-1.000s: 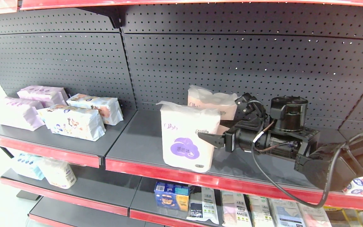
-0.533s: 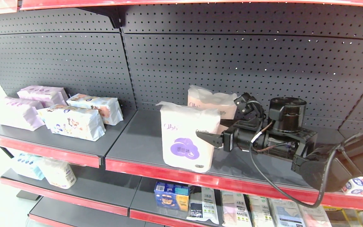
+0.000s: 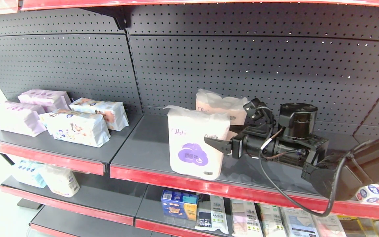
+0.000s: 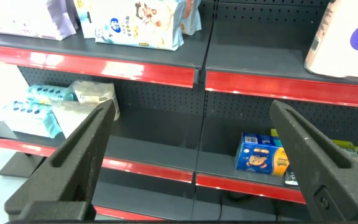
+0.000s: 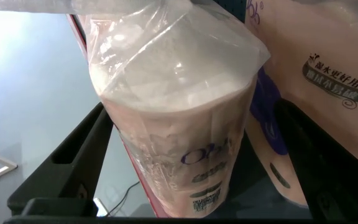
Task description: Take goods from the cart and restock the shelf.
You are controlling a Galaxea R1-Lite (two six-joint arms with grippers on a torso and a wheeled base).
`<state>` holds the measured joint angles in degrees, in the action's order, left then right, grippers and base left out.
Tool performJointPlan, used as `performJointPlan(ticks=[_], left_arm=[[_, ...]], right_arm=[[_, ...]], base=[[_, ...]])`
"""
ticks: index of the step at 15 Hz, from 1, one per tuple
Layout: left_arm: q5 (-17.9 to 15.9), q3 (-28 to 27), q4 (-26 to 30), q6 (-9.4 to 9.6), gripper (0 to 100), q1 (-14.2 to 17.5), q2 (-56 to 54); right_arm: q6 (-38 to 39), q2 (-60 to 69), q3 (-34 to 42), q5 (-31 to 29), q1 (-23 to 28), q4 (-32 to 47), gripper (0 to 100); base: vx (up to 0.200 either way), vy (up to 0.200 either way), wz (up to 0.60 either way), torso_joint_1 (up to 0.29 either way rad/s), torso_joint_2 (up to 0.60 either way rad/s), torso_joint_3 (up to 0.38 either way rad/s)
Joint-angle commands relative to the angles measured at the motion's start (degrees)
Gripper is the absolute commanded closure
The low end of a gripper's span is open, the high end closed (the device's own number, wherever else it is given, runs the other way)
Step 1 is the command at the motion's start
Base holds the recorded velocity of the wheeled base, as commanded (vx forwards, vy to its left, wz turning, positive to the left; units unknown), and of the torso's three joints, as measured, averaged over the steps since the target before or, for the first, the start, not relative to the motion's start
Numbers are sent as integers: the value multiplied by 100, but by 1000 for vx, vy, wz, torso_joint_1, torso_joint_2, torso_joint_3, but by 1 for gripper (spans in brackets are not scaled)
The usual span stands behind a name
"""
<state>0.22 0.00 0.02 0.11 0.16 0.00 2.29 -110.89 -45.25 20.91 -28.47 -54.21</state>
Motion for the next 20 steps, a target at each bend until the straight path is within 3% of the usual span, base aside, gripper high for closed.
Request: performJointPlan(ticks=[1,20], left_arm=[[4,0,-2,-2,0,2,9],[4,0,-2,-2,0,2,9]], right_arm=[[-1,-21,-1,10,-1,-2,0],[-80,-65,192,45,-10,-318,0]], base=[[0,0,0,0,0,0],[0,0,0,0,0,0]])
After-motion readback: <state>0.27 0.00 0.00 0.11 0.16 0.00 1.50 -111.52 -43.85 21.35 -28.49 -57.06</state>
